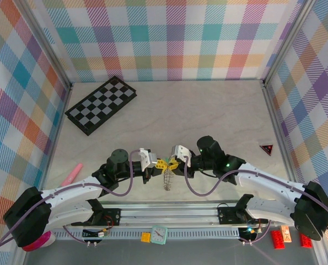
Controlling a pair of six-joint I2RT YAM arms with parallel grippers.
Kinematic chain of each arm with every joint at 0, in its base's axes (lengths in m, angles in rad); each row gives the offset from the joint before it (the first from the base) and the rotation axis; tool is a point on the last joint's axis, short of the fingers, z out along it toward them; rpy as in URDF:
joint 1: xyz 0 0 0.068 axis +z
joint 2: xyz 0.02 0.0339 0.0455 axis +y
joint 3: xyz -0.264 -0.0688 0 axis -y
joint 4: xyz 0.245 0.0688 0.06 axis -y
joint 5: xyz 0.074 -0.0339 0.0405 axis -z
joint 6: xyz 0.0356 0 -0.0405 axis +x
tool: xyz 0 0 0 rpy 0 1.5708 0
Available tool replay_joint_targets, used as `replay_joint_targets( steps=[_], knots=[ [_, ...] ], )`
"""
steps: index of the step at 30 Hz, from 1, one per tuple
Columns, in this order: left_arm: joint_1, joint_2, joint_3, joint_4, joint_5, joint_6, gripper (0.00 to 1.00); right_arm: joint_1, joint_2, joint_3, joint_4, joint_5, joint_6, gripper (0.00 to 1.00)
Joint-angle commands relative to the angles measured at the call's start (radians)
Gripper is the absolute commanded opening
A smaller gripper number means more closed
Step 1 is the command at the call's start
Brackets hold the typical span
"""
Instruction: Put the keys on the keyring
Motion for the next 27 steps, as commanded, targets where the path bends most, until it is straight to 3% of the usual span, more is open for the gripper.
replay_joint_targets(
  steps=[1,5,6,10,16,21,27],
  knots=[
    [-0.009,-0.010,0.008,0.070,0.053,0.004,0.00,0.002,-0.040,0.005,0.032,-0.018,-0.027,0.16],
    [-0.009,-0.004,0.016,0.055,0.050,0.003,0.00,0.001,-0.040,0.017,0.000,-0.049,-0.052,0.00],
    [-0.009,-0.004,0.019,0.046,0.046,0.003,0.00,0.001,-0.037,0.021,-0.011,-0.052,-0.058,0.00],
    [-0.009,-0.029,0.046,-0.068,-0.002,0.033,0.27,0.001,-0.014,0.072,-0.130,-0.027,-0.126,0.00],
    [-0.013,-0.050,0.155,-0.417,-0.065,0.172,0.30,0.002,0.079,0.234,-0.401,0.002,-0.269,0.00],
    [-0.025,-0.004,0.206,-0.485,-0.065,0.215,0.23,0.004,0.135,0.323,-0.482,-0.024,-0.308,0.00],
    [-0.027,0.014,0.229,-0.501,-0.027,0.243,0.00,0.009,0.137,0.346,-0.466,-0.083,-0.291,0.00]
  ],
)
